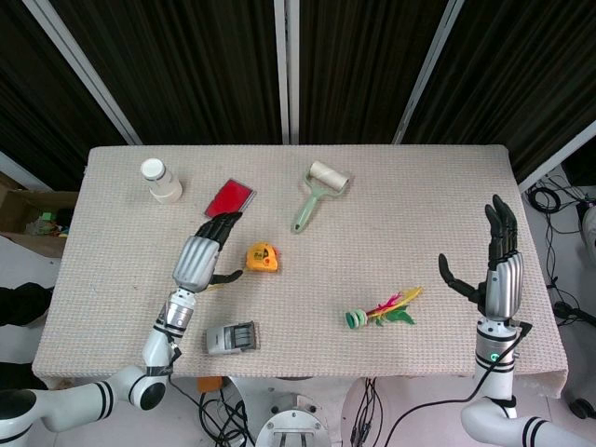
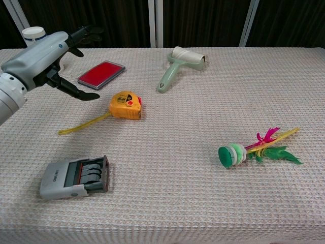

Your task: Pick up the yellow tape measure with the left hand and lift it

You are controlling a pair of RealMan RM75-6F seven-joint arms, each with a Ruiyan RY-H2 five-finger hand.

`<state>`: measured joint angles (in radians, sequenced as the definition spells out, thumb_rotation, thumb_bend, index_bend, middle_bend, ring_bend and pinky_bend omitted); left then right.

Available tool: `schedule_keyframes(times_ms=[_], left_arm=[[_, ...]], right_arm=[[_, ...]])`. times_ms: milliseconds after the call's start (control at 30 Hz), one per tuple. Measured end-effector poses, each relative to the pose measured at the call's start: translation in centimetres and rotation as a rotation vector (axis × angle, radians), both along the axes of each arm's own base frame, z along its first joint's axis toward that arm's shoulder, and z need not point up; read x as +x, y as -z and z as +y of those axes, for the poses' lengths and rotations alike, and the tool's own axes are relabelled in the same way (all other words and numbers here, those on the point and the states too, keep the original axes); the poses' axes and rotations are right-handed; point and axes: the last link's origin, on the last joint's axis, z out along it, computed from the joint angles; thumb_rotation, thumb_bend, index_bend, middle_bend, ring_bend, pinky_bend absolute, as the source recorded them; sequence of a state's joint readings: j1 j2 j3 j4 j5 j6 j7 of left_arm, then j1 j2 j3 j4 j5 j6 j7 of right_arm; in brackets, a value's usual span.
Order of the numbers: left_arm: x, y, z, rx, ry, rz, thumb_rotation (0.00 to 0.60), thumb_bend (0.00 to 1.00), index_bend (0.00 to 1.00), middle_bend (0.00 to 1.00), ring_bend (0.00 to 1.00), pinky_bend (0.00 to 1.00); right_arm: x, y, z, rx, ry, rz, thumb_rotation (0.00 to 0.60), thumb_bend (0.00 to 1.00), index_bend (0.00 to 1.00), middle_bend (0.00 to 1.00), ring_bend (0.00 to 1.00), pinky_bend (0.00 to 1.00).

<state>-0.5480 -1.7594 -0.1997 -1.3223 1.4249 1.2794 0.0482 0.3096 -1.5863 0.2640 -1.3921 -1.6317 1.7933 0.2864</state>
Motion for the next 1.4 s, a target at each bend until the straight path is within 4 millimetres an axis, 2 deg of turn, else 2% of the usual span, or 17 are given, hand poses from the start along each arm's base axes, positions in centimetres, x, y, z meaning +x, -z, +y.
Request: schedule_keyframes(times_ms=[400,700,1100,1400], left_arm=[[0.7,0.4,-0.1,-0.016,0.022,0.005,0.600,0.08,0.07,0.11,0.09,0.21],[1.6,0.8,0.4,-0.061,0.075,0.096,0.600,0.08,0.07,0.11,0.09,0.21],[3.6,3.0,2.9,-0.202,0.160,0.286,0.600,0.13,0.11,0.13,0.10,0.22],[2.8,3.6,4.8,-0.241,0.120,0.331,0.600,0.18,0.17,0.19,0.16,0.23]], right_arm=[[-0.4,0.1,0.2,0.000,-0.003,-0.006,0.600,0.31,0.00,0.00,0.00,0.00],[-0.7,-0.3,0.7,-0.009,0.000,-0.007,0.600,0.33,0.00,0.00,0.00,0.00],[-0.5,-0.5,1.1,-0.042,-0.001,0.035,0.600,0.33,0.00,0.00,0.00,0.00],[-0.8,-0.6,1.5,-0.044,0.007,0.044,0.600,0.33,0.00,0.00,0.00,0.00]])
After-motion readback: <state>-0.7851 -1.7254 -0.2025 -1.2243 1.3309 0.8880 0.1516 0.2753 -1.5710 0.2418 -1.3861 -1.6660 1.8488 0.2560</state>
